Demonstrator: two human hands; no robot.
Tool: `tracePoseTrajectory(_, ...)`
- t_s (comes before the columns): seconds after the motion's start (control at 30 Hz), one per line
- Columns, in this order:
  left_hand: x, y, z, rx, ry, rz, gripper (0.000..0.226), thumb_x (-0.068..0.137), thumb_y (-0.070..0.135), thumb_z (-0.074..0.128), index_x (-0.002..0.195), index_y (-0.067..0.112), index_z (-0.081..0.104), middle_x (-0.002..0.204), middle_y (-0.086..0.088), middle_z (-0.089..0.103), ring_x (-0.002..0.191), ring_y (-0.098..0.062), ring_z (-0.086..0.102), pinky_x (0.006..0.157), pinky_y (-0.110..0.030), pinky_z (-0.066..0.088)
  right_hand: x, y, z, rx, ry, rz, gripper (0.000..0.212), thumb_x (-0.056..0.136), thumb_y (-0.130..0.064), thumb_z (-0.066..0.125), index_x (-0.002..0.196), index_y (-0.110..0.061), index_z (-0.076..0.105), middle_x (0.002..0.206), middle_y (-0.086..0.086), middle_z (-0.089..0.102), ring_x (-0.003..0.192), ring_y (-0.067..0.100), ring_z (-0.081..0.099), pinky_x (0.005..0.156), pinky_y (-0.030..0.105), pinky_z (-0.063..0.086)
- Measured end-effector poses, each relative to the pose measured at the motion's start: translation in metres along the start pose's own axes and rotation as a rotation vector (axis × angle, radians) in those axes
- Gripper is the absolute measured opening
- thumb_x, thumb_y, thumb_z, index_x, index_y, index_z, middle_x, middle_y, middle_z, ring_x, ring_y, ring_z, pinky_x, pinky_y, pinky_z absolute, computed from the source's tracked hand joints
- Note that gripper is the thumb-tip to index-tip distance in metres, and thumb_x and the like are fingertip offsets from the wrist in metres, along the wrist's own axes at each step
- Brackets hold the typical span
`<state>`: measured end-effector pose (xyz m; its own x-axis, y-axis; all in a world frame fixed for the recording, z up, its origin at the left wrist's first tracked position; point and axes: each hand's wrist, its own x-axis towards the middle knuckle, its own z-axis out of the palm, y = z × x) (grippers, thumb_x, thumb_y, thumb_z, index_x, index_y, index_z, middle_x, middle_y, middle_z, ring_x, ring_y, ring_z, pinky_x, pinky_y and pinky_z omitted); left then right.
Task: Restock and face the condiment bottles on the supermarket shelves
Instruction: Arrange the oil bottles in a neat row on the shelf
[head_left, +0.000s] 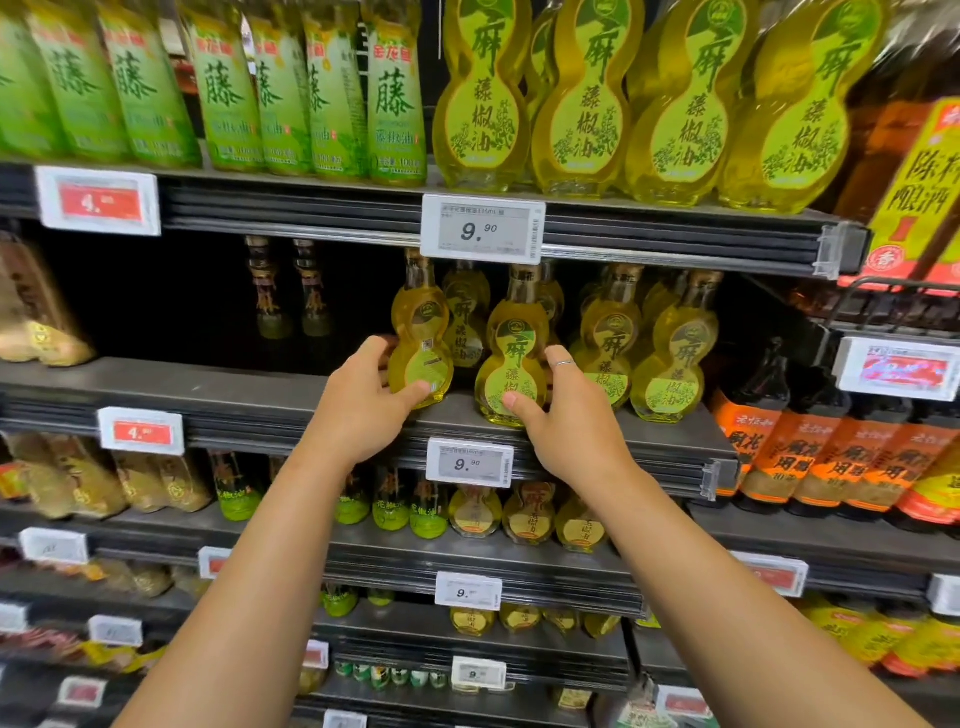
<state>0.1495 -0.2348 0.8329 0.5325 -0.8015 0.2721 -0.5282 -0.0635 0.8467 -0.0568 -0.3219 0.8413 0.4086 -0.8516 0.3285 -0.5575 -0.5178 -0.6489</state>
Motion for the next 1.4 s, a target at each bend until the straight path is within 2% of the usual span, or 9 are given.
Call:
tracePoseTrajectory(0.13, -0.034, 0.01, 0.011, 0.249, 0.419, 0.306, 0.037, 0.086, 0.034, 0.072, 0.119, 0.029, 0.057, 0.109, 0.018, 0.052, 0.103, -0.007, 0.05, 0.087, -0.025, 0.042, -0.003, 0.005, -0.003, 0.016, 0.008, -0.024, 0.068, 0.094, -0.038, 0.072, 0.151, -0.017, 0.039, 0.131, 0.003, 0.065, 0.119, 0.025, 0.061, 0.098, 0.042, 0.054)
tracePoseTrajectory(0.2, -0.045, 0.02, 0.024, 0.295, 0.376, 0.469, 0.032, 0.088, 0.033, 0.067, 0.118, 0.026, 0.058, 0.11, 0.017, 0.053, 0.107, -0.008, 0.049, 0.09, -0.027, 0.045, -0.006, 0.009, -0.003, 0.028, 0.022, -0.041, 0.062, 0.093, -0.036, 0.073, 0.145, -0.018, 0.045, 0.123, 0.0, 0.067, 0.108, 0.02, 0.066, 0.092, 0.041, 0.058)
tracePoseTrajectory(0.33, -0.042, 0.038, 0.056, 0.306, 0.13, 0.317, 0.071, 0.09, 0.045, 0.073, 0.147, 0.019, 0.043, 0.139, 0.0, 0.053, 0.128, -0.018, 0.051, 0.104, -0.038, 0.05, -0.012, 0.014, -0.004, 0.077, 0.087, -0.052, 0.051, 0.091, -0.032, 0.075, 0.136, -0.017, 0.055, 0.11, -0.004, 0.066, 0.094, 0.009, 0.065, 0.084, 0.024, 0.057)
tracePoseTrajectory(0.53, -0.027, 0.047, 0.077, 0.302, 0.1, 0.269, 0.058, 0.087, 0.041, 0.078, 0.131, 0.013, 0.053, 0.116, -0.004, 0.061, 0.108, -0.023, 0.058, 0.084, -0.028, 0.045, -0.016, 0.023, -0.015, 0.163, 0.049, -0.036, 0.046, 0.093, -0.026, 0.072, 0.136, -0.019, 0.058, 0.106, -0.01, 0.069, 0.093, 0.0, 0.068, 0.088, 0.02, 0.058)
tracePoseTrajectory(0.7, -0.022, 0.048, 0.085, 0.37, 0.157, 0.263, 0.061, 0.092, 0.039, 0.074, 0.14, 0.009, 0.051, 0.12, -0.008, 0.059, 0.111, -0.026, 0.056, 0.082, -0.024, 0.035, -0.025, 0.061, -0.055, 0.241, 0.356, 0.02, 0.026, 0.084, -0.022, 0.072, 0.108, -0.029, 0.066, 0.094, -0.016, 0.068, 0.084, -0.005, 0.066, 0.067, 0.008, 0.051)
tracePoseTrajectory(0.77, -0.018, 0.048, 0.087, 0.371, 0.143, 0.246, 0.064, 0.093, 0.038, 0.072, 0.144, 0.008, 0.048, 0.123, -0.011, 0.059, 0.113, -0.028, 0.057, 0.084, -0.028, 0.04, -0.023, 0.08, -0.07, 0.206, 0.473, 0.077, 0.034, 0.083, -0.028, 0.077, 0.112, -0.029, 0.06, 0.103, -0.007, 0.065, 0.086, 0.003, 0.064, 0.064, 0.005, 0.046)
tracePoseTrajectory(0.83, -0.014, 0.049, 0.089, 0.37, 0.13, 0.223, 0.066, 0.094, 0.037, 0.071, 0.147, 0.007, 0.045, 0.128, -0.014, 0.058, 0.117, -0.031, 0.056, 0.09, -0.035, 0.045, -0.018, 0.095, -0.078, 0.138, 0.483, 0.134, 0.053, 0.081, -0.036, 0.081, 0.125, -0.026, 0.054, 0.119, 0.002, 0.058, 0.094, 0.011, 0.06, 0.073, 0.01, 0.049)
tracePoseTrajectory(0.97, -0.009, 0.049, 0.091, 0.382, 0.127, 0.21, 0.066, 0.096, 0.037, 0.069, 0.148, 0.005, 0.044, 0.128, -0.017, 0.059, 0.12, -0.034, 0.054, 0.095, -0.039, 0.045, -0.012, 0.103, -0.075, 0.067, 0.356, 0.191, 0.079, 0.083, -0.045, 0.079, 0.146, -0.019, 0.04, 0.138, 0.009, 0.049, 0.119, 0.026, 0.056, 0.1, 0.048, 0.052)
tracePoseTrajectory(1.4, 0.0, 0.044, 0.095, 0.37, 0.083, 0.208, 0.071, 0.093, 0.042, 0.07, 0.15, 0.01, 0.042, 0.125, -0.015, 0.061, 0.109, -0.031, 0.062, 0.094, -0.041, 0.051, -0.006, 0.104, -0.079, 0.072, 0.227, 0.201, 0.071, 0.089, -0.041, 0.074, 0.147, -0.021, 0.038, 0.132, 0.006, 0.061, 0.113, 0.028, 0.062, 0.096, 0.048, 0.054)
